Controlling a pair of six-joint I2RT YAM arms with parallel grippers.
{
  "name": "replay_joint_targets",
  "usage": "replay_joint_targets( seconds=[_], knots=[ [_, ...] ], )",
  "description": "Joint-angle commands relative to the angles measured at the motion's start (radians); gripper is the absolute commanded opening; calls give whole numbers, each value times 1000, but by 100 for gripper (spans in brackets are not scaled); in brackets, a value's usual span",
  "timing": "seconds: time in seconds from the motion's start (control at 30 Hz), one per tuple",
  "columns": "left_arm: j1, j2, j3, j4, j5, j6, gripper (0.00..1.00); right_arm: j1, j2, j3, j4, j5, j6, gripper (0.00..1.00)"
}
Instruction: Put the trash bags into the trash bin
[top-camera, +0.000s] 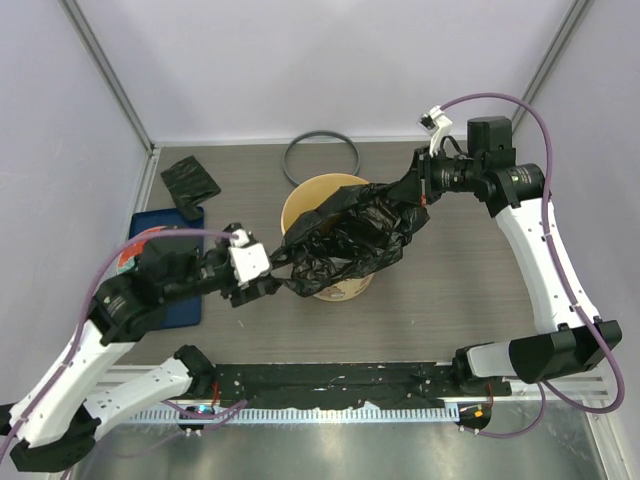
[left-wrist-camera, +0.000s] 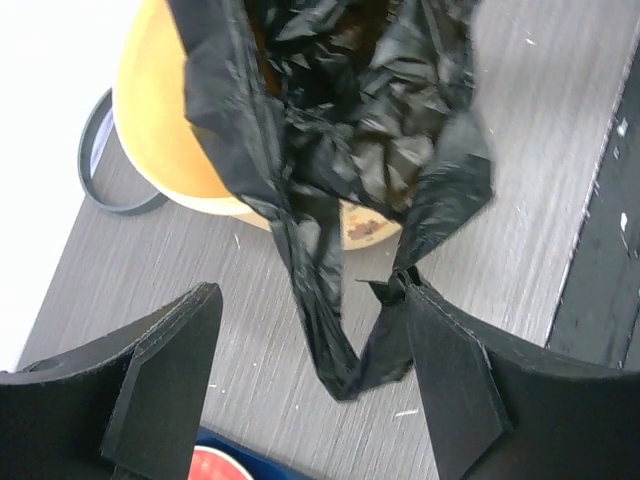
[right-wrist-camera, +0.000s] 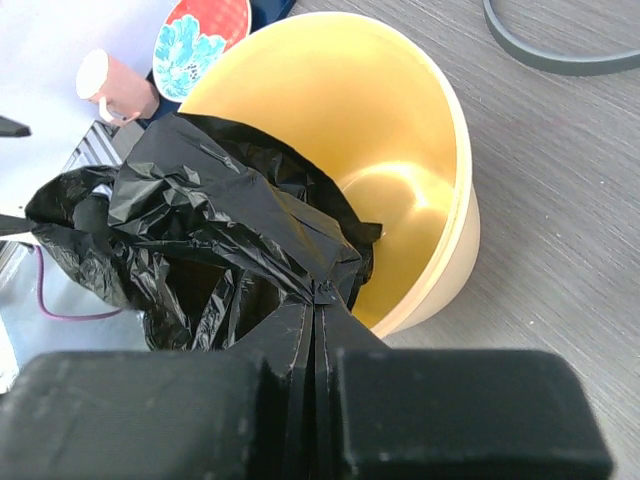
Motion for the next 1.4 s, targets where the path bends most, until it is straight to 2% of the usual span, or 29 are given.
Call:
replay_joint_targets(
  seconds=[0.0,0.1,0.23,0.27,0.33,0.4,0.43,0.53,0.63,0.67,0.8,0.9,0.97,1.0,1.13,1.2,1.37],
  knots=[
    [8,138,35,234,-93,-137,79,6,-7,24,76,-23,-24,4],
    [9,188,53,306,-99,-168,81,17,7,50,80,-15,-37,2],
    [9,185,32,322,82,-105,84,31,14,62,96,5,-40,1],
    [9,182,30,278,181,-79,84,33,14,62,97,6,-39,1],
    [9,162,35,219,259,-13,84,34,13,62,109,11,-36,1],
    [8,159,67,24,397,138,84,36,14,62,113,14,-37,1],
    [9,159,79,-126,424,174,84,37,14,61,113,19,-39,1],
    [8,148,108,-297,432,177,86,36,14,59,111,22,-51,1],
    [9,116,102,-336,458,140,89,37,11,58,106,20,-65,1],
    [9,104,92,-326,450,114,93,36,11,59,103,14,-70,1],
    [9,39,70,-211,296,-28,92,37,7,41,106,3,-76,1],
    [8,2,38,-108,239,-154,91,37,8,42,120,-4,-65,1],
    [9,4,21,57,185,-249,90,40,10,47,123,-6,-63,1],
    [9,39,26,151,162,-262,89,49,11,50,125,-7,-65,1],
    [9,201,108,325,-13,-225,84,69,16,55,128,-12,-68,1],
    [9,270,133,430,-37,-191,84,88,25,64,131,-7,-68,1],
    [-3,479,246,561,-59,-171,85,112,37,96,129,7,-68,1]
  ],
)
